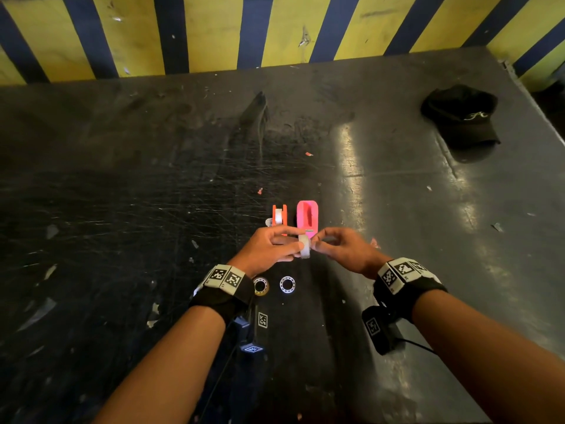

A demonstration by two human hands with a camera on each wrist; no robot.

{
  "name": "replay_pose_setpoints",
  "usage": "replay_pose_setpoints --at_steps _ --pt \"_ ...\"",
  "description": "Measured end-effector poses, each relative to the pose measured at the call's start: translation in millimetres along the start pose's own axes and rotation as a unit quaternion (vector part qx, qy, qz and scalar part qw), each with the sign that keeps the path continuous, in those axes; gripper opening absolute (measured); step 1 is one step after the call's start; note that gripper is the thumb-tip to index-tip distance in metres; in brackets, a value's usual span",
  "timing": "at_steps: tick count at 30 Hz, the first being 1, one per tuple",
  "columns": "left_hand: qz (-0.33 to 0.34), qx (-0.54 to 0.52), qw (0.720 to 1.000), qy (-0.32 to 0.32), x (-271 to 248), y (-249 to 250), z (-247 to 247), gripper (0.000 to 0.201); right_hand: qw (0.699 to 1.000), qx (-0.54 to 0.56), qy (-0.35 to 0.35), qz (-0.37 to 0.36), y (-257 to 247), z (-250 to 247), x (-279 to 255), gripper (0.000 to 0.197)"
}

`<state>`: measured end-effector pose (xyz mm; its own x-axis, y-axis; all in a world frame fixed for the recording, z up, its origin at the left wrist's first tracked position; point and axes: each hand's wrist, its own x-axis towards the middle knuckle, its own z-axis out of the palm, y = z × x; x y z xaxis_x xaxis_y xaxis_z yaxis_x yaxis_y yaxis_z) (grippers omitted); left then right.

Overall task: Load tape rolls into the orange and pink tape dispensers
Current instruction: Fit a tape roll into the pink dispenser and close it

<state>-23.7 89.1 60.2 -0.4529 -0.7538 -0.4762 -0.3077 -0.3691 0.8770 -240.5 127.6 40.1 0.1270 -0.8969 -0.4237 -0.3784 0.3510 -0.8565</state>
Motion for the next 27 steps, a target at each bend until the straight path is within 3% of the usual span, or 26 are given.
replay_pose_setpoints --at_steps 7,13,16,22,25,27 --pt "-0.002 0.031 1.0 0.005 4.3 3.0 -3.0 0.034 1.0 -0.008 -0.019 0.016 -3.9 1.0 5.0 0.02" --pt "0.014 0.065 0.997 0.024 16.9 5.9 -6.7 0.033 0.998 0.051 0.004 0.049 -3.1 -1.0 17.5 0.003" --pt "0.028 0.088 0.995 0.026 28.1 11.1 -11.8 0.034 0.999 -0.016 0.037 0.033 8.6 -5.6 35.4 0.029" --pt "0.041 0.158 0.987 -0.007 57.7 25.6 -26.9 0.036 0.965 -0.259 0.026 0.045 14.6 -13.7 73.8 0.118" --pt "0.036 0.177 0.983 -0.014 72.7 31.2 -32.8 0.037 0.943 -0.33 0.002 0.032 21.7 -12.2 93.9 0.14" --pt "0.044 0.209 0.977 -0.022 81.0 33.8 -36.6 0.038 0.936 -0.352 -0.01 0.029 23.3 -10.4 102.8 0.142"
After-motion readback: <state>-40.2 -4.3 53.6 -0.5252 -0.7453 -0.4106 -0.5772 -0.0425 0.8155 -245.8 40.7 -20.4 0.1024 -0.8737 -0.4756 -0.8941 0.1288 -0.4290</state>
